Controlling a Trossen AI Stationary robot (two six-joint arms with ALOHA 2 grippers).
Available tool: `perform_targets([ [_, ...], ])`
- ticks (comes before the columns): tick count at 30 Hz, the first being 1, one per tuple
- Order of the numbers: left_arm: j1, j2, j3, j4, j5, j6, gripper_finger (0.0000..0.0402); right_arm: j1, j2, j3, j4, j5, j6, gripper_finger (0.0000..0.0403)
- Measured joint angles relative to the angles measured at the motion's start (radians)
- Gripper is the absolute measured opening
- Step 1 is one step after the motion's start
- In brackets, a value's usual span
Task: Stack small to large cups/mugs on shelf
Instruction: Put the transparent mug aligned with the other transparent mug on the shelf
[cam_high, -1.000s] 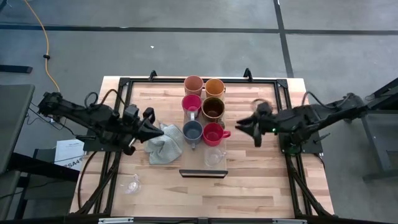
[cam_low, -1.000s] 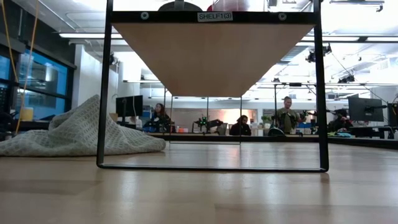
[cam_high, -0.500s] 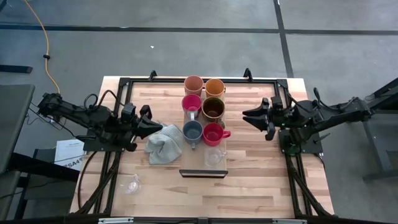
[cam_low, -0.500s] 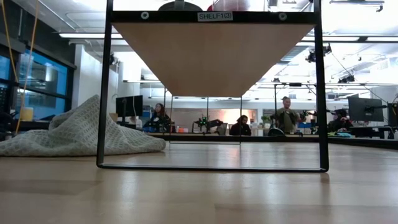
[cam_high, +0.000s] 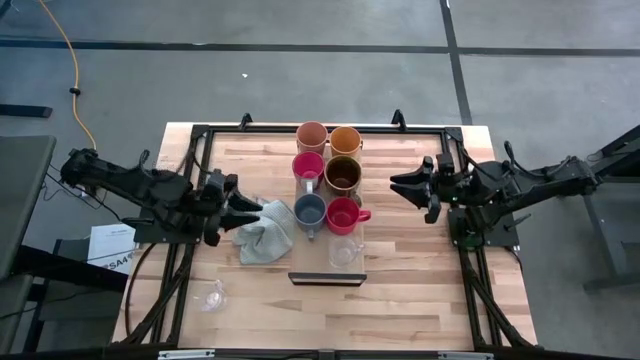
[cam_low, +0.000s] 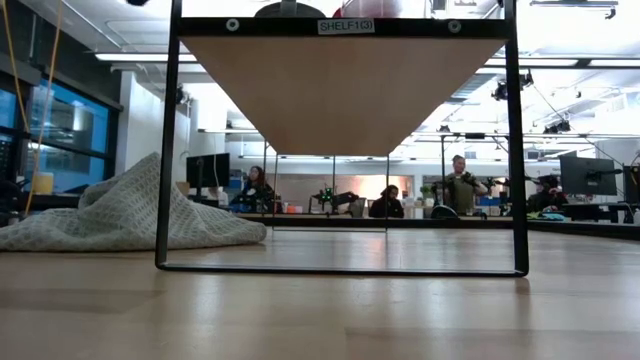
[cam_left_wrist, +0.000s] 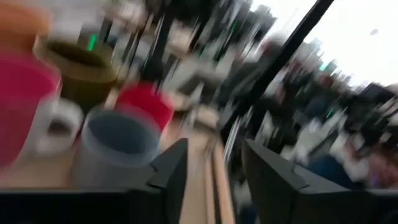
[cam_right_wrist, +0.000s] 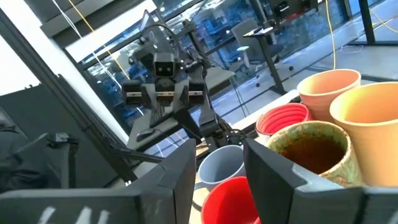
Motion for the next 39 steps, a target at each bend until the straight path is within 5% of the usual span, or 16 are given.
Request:
perform_targets([
  [7, -0.025, 0.25, 0.402, -0.857, 0.165, -0.264, 0.0185, 0.0, 0.0, 0.001, -0.041, -0.008, 0.006, 0.0126],
  [11, -0.083, 0.424, 0.485, -1.195, 0.289, -0.429, 0.0186, 0.0, 0.0, 0.002, -0.066, -0.009, 0.006, 0.0126],
  [20, -0.383, 0.579, 0.32, -0.978, 0.367, -0.972, 0.0186, 0.0, 0.0, 0.002, -0.093, -0.01, 0.006, 0.0126],
  [23, -0.484, 0.592, 0.297, -0.949, 0.34, -1.038, 0.0186, 0.0, 0.0, 0.002, -0.095, -0.01, 0.006, 0.0126],
  [28, -0.588, 0.585, 0.316, -1.009, 0.241, -0.883, 0.0186, 0.0, 0.0, 0.002, -0.102, -0.01, 0.007, 0.0126],
  [39, -0.703, 0.632, 0.228, -0.966, 0.233, -0.589, 0.0168, 0.0, 0.0, 0.002, -0.102, -0.011, 0.057, 0.0126],
])
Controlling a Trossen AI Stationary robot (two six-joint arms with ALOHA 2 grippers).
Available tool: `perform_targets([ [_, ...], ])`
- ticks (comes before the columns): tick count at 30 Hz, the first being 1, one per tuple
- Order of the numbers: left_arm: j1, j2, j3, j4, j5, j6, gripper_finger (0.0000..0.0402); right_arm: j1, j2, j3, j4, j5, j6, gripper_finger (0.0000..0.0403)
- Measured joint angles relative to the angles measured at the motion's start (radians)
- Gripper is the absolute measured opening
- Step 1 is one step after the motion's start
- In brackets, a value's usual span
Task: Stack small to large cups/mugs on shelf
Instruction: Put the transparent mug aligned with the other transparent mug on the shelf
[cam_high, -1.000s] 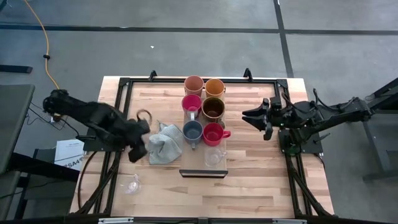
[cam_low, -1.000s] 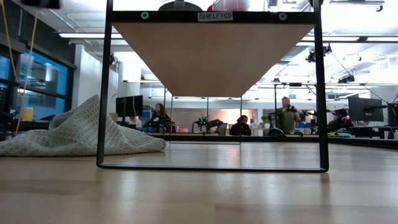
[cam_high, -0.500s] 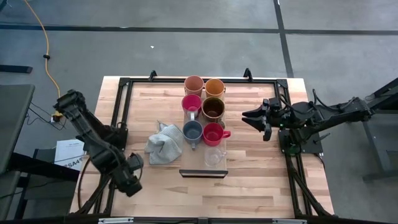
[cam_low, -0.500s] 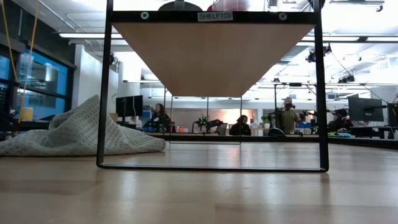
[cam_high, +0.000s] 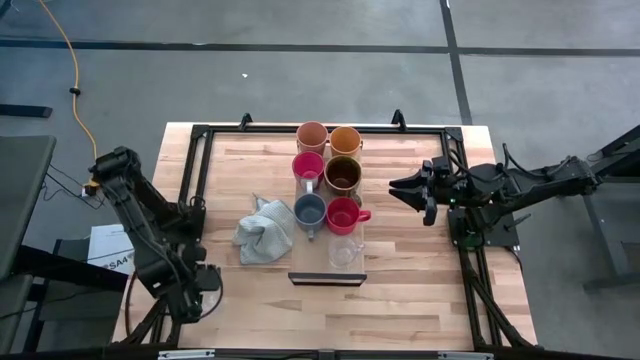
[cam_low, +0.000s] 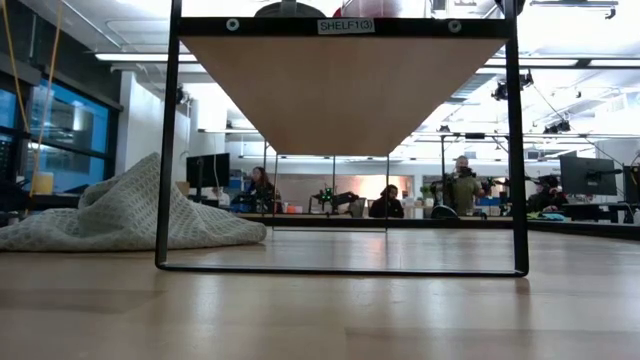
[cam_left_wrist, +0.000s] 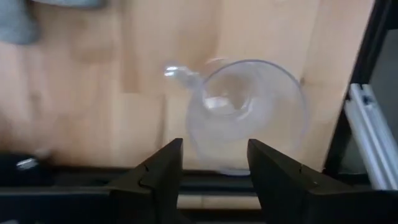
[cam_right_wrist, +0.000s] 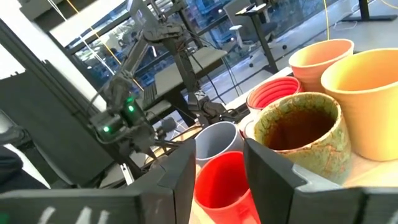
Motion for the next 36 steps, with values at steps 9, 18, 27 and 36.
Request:
perform_targets([
  [9, 0.001, 0.002, -0.137, 0.142, 0.018, -0.143, 0.0127, 0.0, 0.0, 0.0, 0.001, 0.0, 0.064, 0.0126],
  [18, 0.001, 0.001, -0.064, 0.128, 0.02, -0.112, 0.0134, 0.0, 0.0, 0.0, 0.004, 0.0, 0.082, 0.0126],
  [27, 0.001, 0.0, -0.001, -0.045, -0.042, -0.098, 0.0193, 0.0, 0.0, 0.0, 0.002, 0.0, 0.065, 0.0126],
  [36, 0.043, 0.001, -0.1, -0.01, -0.038, -0.109, 0.0198, 0.0, 0.0, 0.0, 0.001, 0.0, 0.056, 0.0126],
])
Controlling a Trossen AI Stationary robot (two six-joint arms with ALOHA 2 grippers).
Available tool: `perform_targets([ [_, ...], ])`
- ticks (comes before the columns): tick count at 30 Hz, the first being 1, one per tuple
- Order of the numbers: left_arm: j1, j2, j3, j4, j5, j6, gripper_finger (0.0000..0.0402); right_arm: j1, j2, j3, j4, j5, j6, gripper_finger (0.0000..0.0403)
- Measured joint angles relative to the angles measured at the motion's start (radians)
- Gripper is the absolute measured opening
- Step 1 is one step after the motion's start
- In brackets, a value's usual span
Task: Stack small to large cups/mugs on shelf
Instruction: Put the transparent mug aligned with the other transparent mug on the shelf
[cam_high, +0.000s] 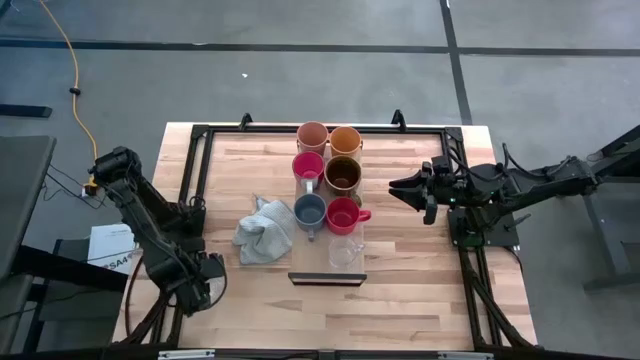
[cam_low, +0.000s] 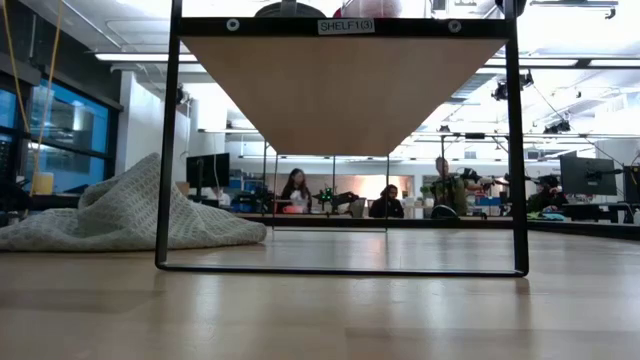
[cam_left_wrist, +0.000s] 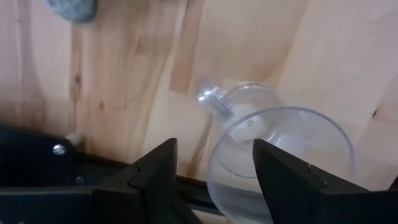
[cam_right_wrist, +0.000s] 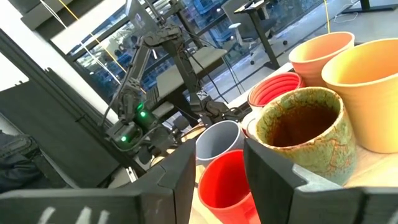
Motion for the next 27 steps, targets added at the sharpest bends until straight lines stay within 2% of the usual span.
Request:
perform_targets([
  [6, 0.02, 0.0, -0.04, 0.038, 0.007, -0.001, 0.0161, 0.0, 0.001, 0.0, 0.0, 0.0, 0.005, 0.0126],
  [10, 0.018, 0.0, -0.05, 0.042, 0.033, 0.0, 0.0107, 0.0, 0.001, 0.0, 0.0, 0.0, 0.01, 0.0126],
  [14, 0.019, -0.003, -0.048, 0.041, 0.032, 0.011, 0.0027, 0.0, 0.001, 0.0, 0.0, 0.0, 0.01, 0.0126],
  [17, 0.026, -0.008, -0.022, 0.033, 0.027, 0.037, 0.0012, 0.0, 0.001, 0.0, 0.0, 0.0, 0.01, 0.0126],
  [22, 0.076, -0.01, 0.113, -0.071, 0.016, 0.141, 0.0003, 0.0, 0.001, 0.0, 0.002, 0.0, 0.01, 0.0126],
  [27, 0.188, -0.01, 0.382, -0.235, 0.013, 0.397, 0.0002, 0.0, 0.001, 0.0, 0.003, 0.0, 0.007, 0.0126],
])
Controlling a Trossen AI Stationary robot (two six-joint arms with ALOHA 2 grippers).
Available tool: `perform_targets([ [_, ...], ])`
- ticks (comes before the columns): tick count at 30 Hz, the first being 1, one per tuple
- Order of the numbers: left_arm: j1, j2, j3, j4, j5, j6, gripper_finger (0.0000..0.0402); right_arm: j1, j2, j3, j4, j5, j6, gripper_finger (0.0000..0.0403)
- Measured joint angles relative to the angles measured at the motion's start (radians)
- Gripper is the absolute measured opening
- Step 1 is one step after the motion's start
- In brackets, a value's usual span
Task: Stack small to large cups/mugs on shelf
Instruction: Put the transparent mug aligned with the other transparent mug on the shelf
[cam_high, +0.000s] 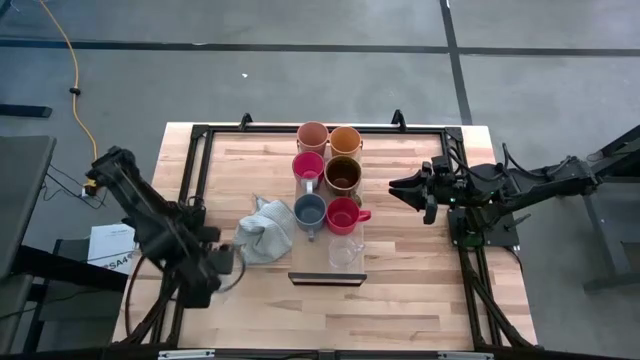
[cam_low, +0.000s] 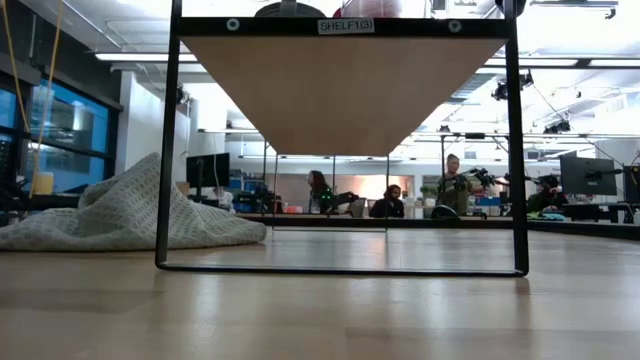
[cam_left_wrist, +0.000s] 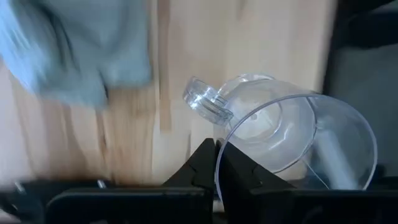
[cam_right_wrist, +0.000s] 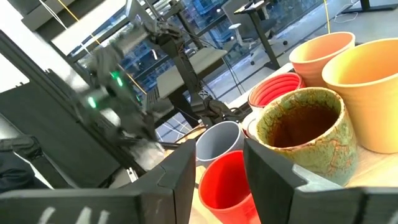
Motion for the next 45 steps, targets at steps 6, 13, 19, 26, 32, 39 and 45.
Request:
perform_targets([
  [6, 0.229, 0.024, 0.331, -0.094, -0.027, 0.273, 0.0001, 0.0, 0.0, 0.0, 0.0, 0.0, -0.005, 0.0126],
  [13, 0.431, 0.177, 0.573, -0.133, -0.031, 0.587, 0.0001, 0.0, 0.0, 0.0, 0.0, 0.0, -0.007, 0.0126],
  [19, 0.487, 0.307, 0.7, -0.139, -0.119, 0.678, 0.0, 0.0, 0.0, 0.0, 0.0, 0.0, -0.006, 0.0126],
  [26, 0.486, 0.366, 0.711, -0.115, -0.159, 0.677, 0.0, 0.0, 0.0, 0.0, -0.002, 0.001, -0.005, 0.0126],
  [32, 0.437, 0.396, 0.711, -0.096, -0.188, 0.775, 0.0, 0.0, 0.0, 0.0, -0.003, 0.001, -0.007, 0.0126],
  [39, 0.408, 0.427, 0.71, -0.037, -0.246, 0.964, 0.0, 0.0, 0.0, 0.0, -0.007, 0.01, -0.007, 0.0126],
  [45, 0.41, 0.469, 0.709, -0.017, -0.249, 1.045, 0.0, 0.0, 0.006, 0.0, -0.006, 0.01, -0.005, 0.0126],
])
